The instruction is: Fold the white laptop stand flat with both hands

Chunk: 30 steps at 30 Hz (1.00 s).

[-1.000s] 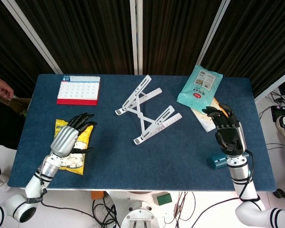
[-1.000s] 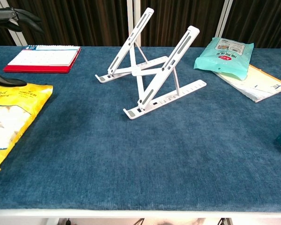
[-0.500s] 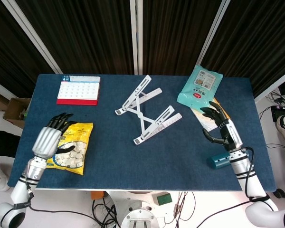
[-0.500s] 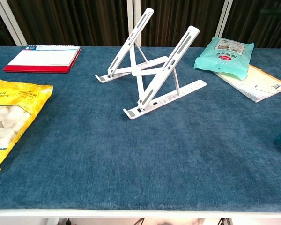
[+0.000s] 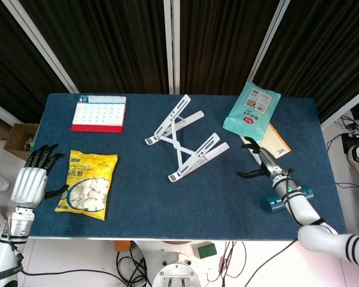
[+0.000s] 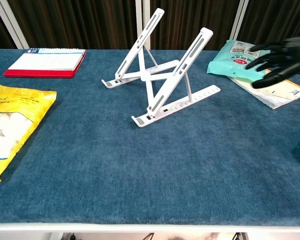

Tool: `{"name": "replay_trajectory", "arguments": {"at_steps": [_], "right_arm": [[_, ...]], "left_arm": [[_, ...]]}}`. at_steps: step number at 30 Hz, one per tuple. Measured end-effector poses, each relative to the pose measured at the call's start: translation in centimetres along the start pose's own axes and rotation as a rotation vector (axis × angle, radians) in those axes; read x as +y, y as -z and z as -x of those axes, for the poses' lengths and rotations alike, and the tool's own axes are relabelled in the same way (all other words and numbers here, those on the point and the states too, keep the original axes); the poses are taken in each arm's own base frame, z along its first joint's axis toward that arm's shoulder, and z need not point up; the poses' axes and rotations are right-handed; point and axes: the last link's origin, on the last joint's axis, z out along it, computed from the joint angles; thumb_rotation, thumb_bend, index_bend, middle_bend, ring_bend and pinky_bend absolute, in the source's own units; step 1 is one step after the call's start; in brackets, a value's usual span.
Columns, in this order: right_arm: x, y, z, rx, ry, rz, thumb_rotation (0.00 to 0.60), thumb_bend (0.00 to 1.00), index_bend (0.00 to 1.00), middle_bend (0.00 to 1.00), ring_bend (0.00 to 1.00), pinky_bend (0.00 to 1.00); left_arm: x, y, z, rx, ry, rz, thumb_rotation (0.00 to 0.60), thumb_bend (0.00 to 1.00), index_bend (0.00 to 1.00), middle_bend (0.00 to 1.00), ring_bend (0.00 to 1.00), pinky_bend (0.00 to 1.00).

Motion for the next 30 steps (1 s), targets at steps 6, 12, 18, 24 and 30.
{"name": "replay_trajectory", "arguments": {"at_steps": [6,12,18,24,30], "right_arm": [[-3.7,-4.4,3.6,-0.053,0.084,-0.043,0.600,0.05,0.05,0.19,0.08,0.12],[-5.7,-6.3,6.1,-0.083,0.281,-0.076,0.600,0.01,0.05,0.18,0.06,0.07],[-7.0,-7.7,9.1,-0.104,0.502,-0.106,0.600,0.04,0.12,0.22,0.06,0.06],[-7.6,-8.5,10.7,-0.096,0.534,-0.145,0.600,0.13,0.17,0.24,0.06,0.05],[-7.6,-7.9,10.5,-0.089,0.434,-0.184,0.600,0.13,0.15,0.24,0.06,0.05]], "left_arm": [[-0.1,0.4,-0.3,0.010,0.010,-0.002,0.600,0.00,0.25,0.10,0.07,0.15],[-0.5,0.8,-0.6,0.025,0.020,-0.013,0.600,0.00,0.25,0.10,0.07,0.15],[-0.8,1.1,-0.6,0.035,0.032,-0.020,0.600,0.00,0.25,0.10,0.07,0.15],[-1.1,1.5,-0.7,0.043,0.037,-0.027,0.600,0.00,0.25,0.10,0.07,0.15],[-1.3,1.9,-0.6,0.038,0.043,-0.033,0.600,0.00,0.25,0.10,0.07,0.15]]}}
